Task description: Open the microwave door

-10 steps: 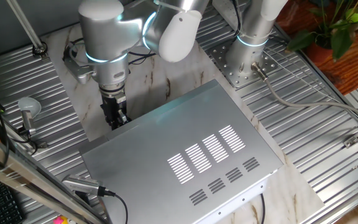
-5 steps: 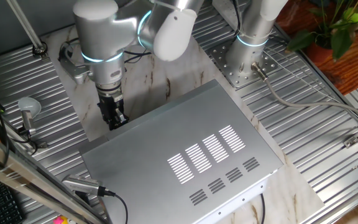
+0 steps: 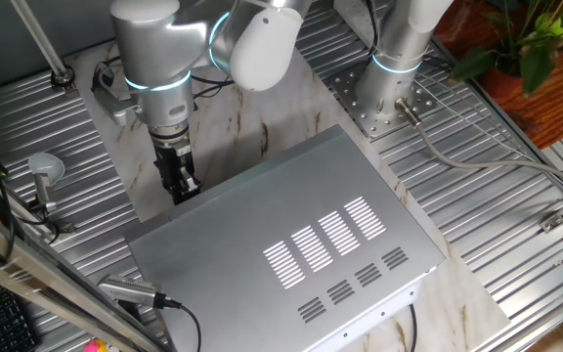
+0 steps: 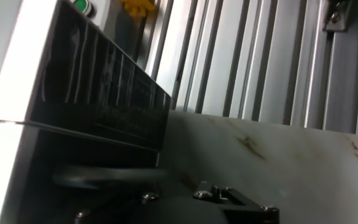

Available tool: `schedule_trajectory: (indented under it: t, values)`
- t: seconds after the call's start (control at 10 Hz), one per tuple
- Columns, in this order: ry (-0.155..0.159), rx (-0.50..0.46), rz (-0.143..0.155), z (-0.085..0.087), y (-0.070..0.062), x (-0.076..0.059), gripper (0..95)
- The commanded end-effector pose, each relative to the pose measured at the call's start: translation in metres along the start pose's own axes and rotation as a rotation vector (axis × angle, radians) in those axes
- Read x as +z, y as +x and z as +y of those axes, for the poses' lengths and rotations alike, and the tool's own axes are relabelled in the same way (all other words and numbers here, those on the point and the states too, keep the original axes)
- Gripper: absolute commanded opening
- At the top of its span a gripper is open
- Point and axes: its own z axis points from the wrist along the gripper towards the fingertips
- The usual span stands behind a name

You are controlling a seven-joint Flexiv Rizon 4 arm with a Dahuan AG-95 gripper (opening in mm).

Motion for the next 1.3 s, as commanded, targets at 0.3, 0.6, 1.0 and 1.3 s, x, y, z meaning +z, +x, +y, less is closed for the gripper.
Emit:
schedule_trajectory:
  t: [0.3,0.6,1.0,1.3]
  values:
    - [-0.001,-0.008,0.007,0.002,0.000,0.000,38.0]
    - [0.000,0.002,0.016,0.008,-0.003,0.003,38.0]
    - [-0.002,0.003,0.020,0.014,0.001,0.005,38.0]
    - [-0.001,0.017,0.023,0.016,0.001,0.007,38.0]
